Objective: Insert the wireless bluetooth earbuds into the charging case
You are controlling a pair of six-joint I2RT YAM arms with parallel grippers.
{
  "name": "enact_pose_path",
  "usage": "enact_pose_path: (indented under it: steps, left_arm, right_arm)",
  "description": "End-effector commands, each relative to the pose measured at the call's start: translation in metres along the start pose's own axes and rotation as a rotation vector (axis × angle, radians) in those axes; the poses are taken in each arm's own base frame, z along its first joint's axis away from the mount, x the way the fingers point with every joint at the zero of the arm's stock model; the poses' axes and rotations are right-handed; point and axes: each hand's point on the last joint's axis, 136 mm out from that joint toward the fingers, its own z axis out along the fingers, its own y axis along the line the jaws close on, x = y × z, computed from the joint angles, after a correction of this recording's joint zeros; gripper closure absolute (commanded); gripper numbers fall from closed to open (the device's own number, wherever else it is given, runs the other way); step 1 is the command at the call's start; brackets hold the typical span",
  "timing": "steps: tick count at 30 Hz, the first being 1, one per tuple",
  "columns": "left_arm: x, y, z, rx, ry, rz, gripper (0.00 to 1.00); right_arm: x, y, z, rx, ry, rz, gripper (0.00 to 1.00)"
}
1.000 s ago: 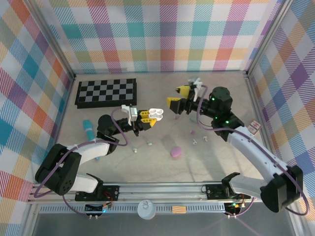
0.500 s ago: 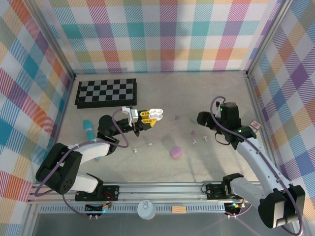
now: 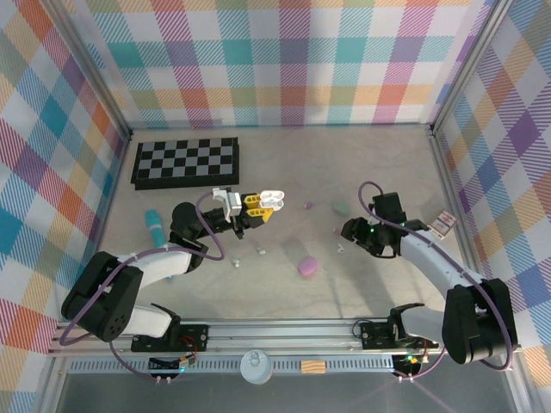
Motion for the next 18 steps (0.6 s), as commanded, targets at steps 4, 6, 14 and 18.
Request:
enact_pose_path:
  steps: [4,6,14,18]
  left_arm:
    - [-0.015,-0.009,0.001,0.032,-0.041,0.073,0.99]
    - [-0.014,-0.008,0.002,0.033,-0.040,0.073,0.99]
    - [-0.015,-0.006,0.001,0.020,-0.033,0.064,0.99]
    - [-0.016,-0.008,0.000,0.014,-0.024,0.069,1.00]
  right_arm:
    - [0.015,0.011,0.019,-0.135,0.062,0.159,0.50]
    - [0.017,0.011,0.024,-0.144,0.078,0.171,0.51]
    - [0.020,0.013,0.037,-0.165,0.123,0.234,0.57]
    - [0.018,0.008,0.036,-0.136,0.097,0.214,0.57]
